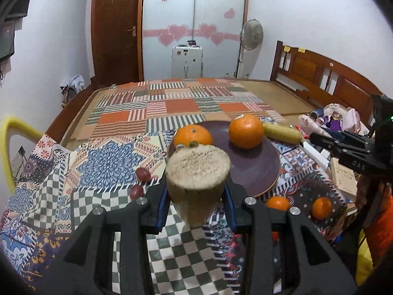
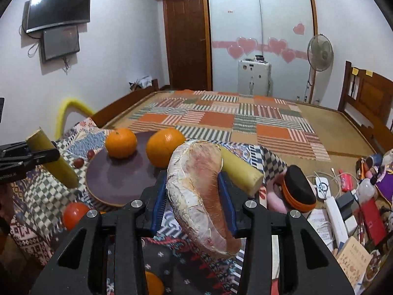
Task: Organize fruits
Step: 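Carry the yellow cylinder onto the plate with the left tool while the right tool lifts the pink food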
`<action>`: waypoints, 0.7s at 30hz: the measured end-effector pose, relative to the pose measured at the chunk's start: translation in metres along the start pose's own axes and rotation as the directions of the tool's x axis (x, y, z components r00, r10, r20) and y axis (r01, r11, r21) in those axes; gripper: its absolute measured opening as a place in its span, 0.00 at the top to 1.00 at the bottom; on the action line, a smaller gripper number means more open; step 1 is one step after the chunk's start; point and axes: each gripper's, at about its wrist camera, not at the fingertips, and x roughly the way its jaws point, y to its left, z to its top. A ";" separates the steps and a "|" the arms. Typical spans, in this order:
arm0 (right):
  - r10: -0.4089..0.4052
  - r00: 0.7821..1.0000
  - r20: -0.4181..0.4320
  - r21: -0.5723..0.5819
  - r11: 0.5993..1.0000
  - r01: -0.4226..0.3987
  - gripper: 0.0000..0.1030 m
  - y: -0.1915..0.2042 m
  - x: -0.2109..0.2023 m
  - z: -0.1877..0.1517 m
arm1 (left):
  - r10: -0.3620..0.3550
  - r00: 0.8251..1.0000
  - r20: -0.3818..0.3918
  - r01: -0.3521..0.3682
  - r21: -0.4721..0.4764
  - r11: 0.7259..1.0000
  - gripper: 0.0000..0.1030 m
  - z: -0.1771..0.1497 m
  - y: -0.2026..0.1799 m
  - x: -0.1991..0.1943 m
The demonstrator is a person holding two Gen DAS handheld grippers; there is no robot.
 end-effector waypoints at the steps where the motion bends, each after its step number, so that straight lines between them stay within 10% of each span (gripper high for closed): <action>1: 0.003 1.000 0.004 0.000 1.000 -0.003 0.64 0.001 0.000 0.000 | -0.005 1.000 0.006 0.005 -0.002 1.000 0.63 0.002 -0.001 -0.001; 21: 0.090 0.993 0.073 -0.012 0.996 -0.089 0.64 0.020 0.010 0.020 | -0.103 0.993 -0.055 0.106 0.041 0.994 0.64 0.028 -0.035 0.050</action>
